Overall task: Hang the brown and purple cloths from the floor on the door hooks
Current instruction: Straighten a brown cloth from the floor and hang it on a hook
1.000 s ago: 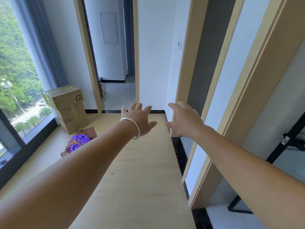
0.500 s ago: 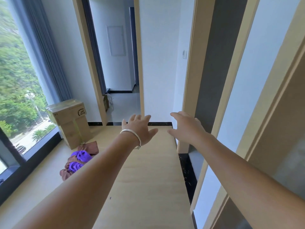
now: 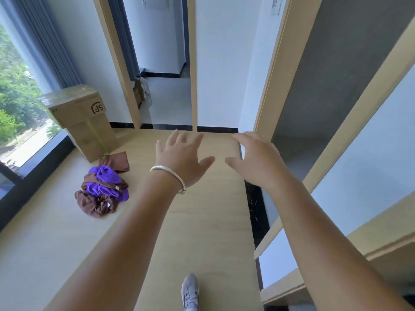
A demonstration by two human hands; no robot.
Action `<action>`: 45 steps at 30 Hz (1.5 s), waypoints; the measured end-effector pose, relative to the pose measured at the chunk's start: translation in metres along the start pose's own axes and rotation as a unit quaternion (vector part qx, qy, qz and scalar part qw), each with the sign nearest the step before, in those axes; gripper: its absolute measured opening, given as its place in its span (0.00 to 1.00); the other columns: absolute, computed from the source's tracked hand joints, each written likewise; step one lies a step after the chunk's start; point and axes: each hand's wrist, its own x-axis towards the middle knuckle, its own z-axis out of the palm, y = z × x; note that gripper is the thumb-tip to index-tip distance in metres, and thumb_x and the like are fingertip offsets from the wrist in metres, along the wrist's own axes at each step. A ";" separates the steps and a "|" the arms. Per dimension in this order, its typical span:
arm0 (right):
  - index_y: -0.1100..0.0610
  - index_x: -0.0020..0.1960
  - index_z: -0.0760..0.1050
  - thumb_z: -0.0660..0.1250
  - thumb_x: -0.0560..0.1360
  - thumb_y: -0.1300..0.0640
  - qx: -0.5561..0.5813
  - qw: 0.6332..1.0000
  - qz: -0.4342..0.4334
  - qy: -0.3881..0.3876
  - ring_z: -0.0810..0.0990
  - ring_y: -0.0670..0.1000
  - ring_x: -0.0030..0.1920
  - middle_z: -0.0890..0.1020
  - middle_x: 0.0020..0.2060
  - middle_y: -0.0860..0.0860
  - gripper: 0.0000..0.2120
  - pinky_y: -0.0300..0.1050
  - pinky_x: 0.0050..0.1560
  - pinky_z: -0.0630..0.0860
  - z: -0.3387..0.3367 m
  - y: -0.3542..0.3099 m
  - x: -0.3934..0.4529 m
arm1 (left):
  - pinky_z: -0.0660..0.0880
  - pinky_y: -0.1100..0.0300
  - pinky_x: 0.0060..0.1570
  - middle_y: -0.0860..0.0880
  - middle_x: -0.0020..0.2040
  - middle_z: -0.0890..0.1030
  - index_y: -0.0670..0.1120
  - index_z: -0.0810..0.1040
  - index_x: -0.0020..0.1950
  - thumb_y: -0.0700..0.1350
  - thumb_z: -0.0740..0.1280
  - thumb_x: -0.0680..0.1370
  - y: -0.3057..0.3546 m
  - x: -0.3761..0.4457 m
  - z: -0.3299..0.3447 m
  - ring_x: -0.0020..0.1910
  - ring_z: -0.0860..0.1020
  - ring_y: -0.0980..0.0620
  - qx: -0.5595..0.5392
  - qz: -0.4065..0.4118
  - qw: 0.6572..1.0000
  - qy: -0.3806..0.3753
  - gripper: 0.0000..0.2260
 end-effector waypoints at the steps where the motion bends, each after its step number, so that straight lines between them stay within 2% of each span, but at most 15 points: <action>1: 0.48 0.73 0.64 0.65 0.74 0.44 -0.002 1.000 0.002 -0.003 0.63 0.52 0.71 0.67 0.70 0.48 0.28 0.54 0.70 0.60 0.008 0.003 0.010 | 0.51 0.38 0.72 0.49 0.77 0.58 0.57 0.54 0.76 0.66 0.55 0.77 -0.010 0.006 0.010 0.77 0.49 0.47 0.004 -0.005 1.000 -0.016 0.30; 5: 0.48 0.72 0.66 0.65 0.75 0.44 -0.002 0.999 0.016 -0.029 0.62 0.50 0.71 0.68 0.70 0.47 0.28 0.52 0.71 0.60 0.035 0.009 0.051 | 0.48 0.38 0.72 0.48 0.78 0.56 0.58 0.52 0.76 0.67 0.54 0.76 -0.043 0.042 0.035 0.77 0.46 0.47 -0.014 -0.030 0.997 -0.073 0.31; 14: 0.46 0.72 0.66 0.65 0.75 0.43 0.035 0.999 0.015 -0.033 0.61 0.44 0.70 0.68 0.69 0.43 0.26 0.52 0.71 0.61 0.069 0.010 0.155 | 0.48 0.39 0.73 0.48 0.78 0.55 0.57 0.52 0.76 0.66 0.54 0.77 -0.070 0.165 0.049 0.77 0.47 0.48 -0.049 -0.008 0.996 -0.076 0.31; 20: 0.48 0.73 0.64 0.65 0.75 0.44 0.035 0.998 0.030 -0.040 0.58 0.47 0.73 0.65 0.71 0.45 0.28 0.52 0.73 0.58 0.076 0.042 0.235 | 0.47 0.39 0.73 0.48 0.78 0.52 0.58 0.49 0.77 0.66 0.54 0.77 -0.056 0.235 0.070 0.78 0.46 0.48 -0.040 -0.019 0.993 -0.109 0.31; 27: 0.49 0.73 0.64 0.65 0.75 0.44 0.046 0.999 -0.003 -0.025 0.54 0.50 0.75 0.65 0.72 0.47 0.28 0.50 0.74 0.54 0.071 0.106 0.340 | 0.50 0.39 0.73 0.48 0.77 0.55 0.56 0.50 0.77 0.66 0.54 0.77 -0.027 0.342 0.076 0.77 0.48 0.48 -0.020 -0.047 0.997 -0.055 0.32; 34: 0.49 0.70 0.67 0.65 0.75 0.44 0.077 0.996 -0.037 -0.010 0.58 0.47 0.68 0.71 0.65 0.48 0.26 0.44 0.67 0.56 0.065 0.163 0.438 | 0.53 0.40 0.73 0.49 0.77 0.55 0.57 0.50 0.77 0.66 0.55 0.77 0.008 0.440 0.084 0.77 0.49 0.49 -0.025 -0.058 0.998 -0.029 0.32; 38: 0.49 0.71 0.66 0.65 0.75 0.44 0.093 0.994 -0.035 -0.038 0.59 0.47 0.70 0.70 0.66 0.47 0.27 0.44 0.67 0.56 0.070 0.186 0.480 | 0.54 0.40 0.73 0.49 0.77 0.57 0.57 0.51 0.77 0.66 0.55 0.77 0.011 0.481 0.094 0.77 0.50 0.49 -0.026 -0.074 0.996 -0.038 0.32; 41: 0.48 0.73 0.64 0.65 0.76 0.44 0.101 0.993 -0.023 -0.059 0.56 0.45 0.73 0.66 0.71 0.45 0.27 0.45 0.71 0.55 0.076 0.199 0.517 | 0.53 0.40 0.73 0.48 0.77 0.57 0.56 0.51 0.77 0.66 0.56 0.77 0.011 0.521 0.103 0.77 0.50 0.48 -0.025 -0.078 0.996 -0.043 0.32; 45: 0.48 0.73 0.64 0.65 0.76 0.44 0.099 0.993 -0.023 -0.057 0.56 0.43 0.71 0.67 0.69 0.45 0.27 0.43 0.69 0.55 0.090 0.210 0.576 | 0.53 0.39 0.72 0.48 0.77 0.56 0.56 0.50 0.77 0.66 0.56 0.77 0.001 0.583 0.120 0.77 0.50 0.48 -0.019 -0.081 0.995 -0.054 0.32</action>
